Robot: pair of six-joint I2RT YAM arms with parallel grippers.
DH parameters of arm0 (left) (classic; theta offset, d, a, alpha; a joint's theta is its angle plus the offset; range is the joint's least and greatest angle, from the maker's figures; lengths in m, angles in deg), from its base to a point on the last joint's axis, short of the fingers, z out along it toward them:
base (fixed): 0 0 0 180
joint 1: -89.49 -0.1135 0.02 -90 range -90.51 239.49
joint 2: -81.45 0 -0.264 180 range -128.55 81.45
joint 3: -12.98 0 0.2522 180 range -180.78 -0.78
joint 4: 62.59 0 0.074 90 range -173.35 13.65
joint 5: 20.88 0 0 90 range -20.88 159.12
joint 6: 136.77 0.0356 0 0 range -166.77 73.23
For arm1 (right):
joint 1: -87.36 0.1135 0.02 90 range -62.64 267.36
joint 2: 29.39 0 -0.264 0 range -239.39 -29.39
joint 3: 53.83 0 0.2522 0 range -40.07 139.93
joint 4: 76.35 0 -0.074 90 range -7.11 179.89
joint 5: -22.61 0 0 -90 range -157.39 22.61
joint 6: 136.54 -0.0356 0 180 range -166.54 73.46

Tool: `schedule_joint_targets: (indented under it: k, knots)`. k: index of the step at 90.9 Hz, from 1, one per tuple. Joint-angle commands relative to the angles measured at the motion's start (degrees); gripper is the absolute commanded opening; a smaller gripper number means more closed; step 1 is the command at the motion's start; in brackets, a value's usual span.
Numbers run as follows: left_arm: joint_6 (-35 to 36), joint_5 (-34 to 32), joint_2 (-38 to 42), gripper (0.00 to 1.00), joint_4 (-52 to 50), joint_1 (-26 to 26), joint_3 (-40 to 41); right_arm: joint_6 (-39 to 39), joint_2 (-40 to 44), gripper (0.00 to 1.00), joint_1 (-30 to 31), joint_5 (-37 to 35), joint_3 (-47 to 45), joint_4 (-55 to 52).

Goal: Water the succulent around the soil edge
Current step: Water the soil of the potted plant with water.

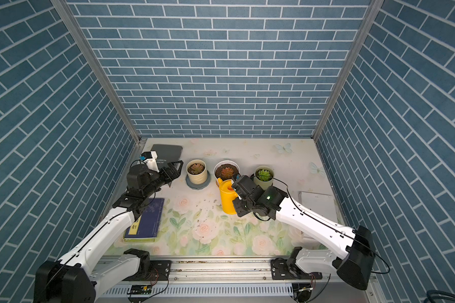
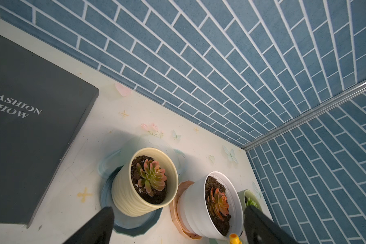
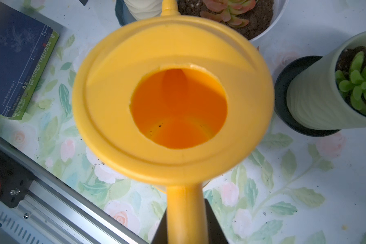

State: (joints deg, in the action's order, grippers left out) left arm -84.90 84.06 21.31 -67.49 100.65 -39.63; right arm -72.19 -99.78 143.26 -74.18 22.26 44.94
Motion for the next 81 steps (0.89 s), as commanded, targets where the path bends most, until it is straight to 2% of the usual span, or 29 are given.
schedule_joint_targets:
  k: [1,49,70,81]
  knots:
    - [0.34,0.76,-0.19,1.0,0.82,0.23,-0.03,-2.73,1.04,0.0,0.55,-2.92,1.75,-2.8]
    - [0.17,0.89,-0.16,1.0,0.98,0.25,-0.04,-7.55,5.37,0.0,0.63,-10.0,1.84,-11.43]
    - [0.25,0.8,0.19,1.0,0.81,0.26,0.0,-6.2,4.6,0.0,0.64,-8.23,3.23,-10.68]
    - [0.25,0.79,0.22,1.0,0.8,0.24,-0.1,-4.97,2.73,0.0,2.67,-7.21,5.45,-9.77]
